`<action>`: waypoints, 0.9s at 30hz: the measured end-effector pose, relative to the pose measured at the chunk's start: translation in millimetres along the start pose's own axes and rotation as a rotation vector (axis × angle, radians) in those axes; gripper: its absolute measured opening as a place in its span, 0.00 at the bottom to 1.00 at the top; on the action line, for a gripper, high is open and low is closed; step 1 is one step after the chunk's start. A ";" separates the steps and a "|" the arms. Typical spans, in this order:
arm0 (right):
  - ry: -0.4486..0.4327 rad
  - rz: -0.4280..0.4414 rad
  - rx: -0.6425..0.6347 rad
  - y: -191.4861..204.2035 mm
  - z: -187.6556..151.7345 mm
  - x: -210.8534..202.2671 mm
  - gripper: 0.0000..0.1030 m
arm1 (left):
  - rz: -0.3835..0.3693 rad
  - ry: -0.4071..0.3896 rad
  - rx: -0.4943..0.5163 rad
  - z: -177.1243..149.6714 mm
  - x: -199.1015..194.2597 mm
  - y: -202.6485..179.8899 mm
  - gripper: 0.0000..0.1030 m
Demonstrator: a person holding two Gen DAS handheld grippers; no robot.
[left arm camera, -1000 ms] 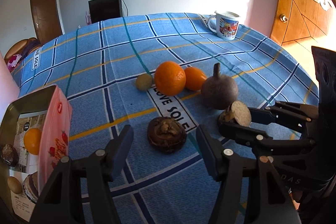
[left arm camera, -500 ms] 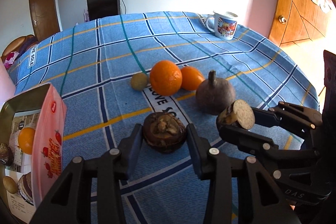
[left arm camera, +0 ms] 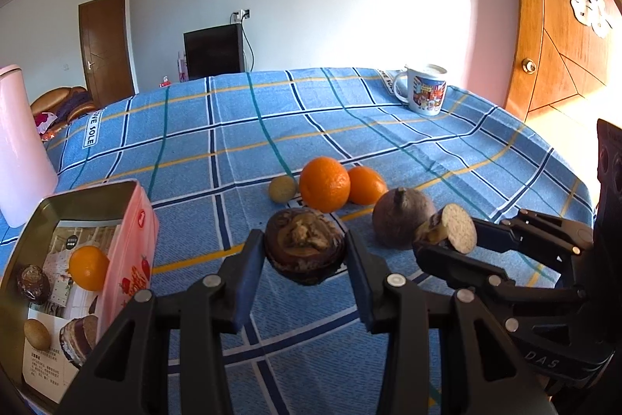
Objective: Organize fruits
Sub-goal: 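Carry the cut piece and mangosteen over the pink tin box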
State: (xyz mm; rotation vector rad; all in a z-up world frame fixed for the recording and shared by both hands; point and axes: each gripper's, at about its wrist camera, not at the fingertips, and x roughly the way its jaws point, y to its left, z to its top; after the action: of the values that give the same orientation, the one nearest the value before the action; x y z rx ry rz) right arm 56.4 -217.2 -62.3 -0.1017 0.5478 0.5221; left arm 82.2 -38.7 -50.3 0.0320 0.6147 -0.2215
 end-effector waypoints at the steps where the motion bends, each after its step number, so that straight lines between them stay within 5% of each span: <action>1: -0.009 0.000 -0.002 0.2 -0.3 -1.1 0.35 | 0.004 -0.007 -0.004 -0.2 -1.3 0.8 0.42; 27: -0.127 0.013 -0.026 4.0 -5.7 -16.3 0.35 | 0.059 -0.145 -0.007 -5.4 -25.4 -1.4 0.42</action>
State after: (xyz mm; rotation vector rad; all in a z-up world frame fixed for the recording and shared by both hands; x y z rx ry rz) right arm 40.0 -222.3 -58.5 -0.0890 0.4179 0.5443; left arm 58.6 -34.6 -40.0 0.0274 0.4689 -0.1627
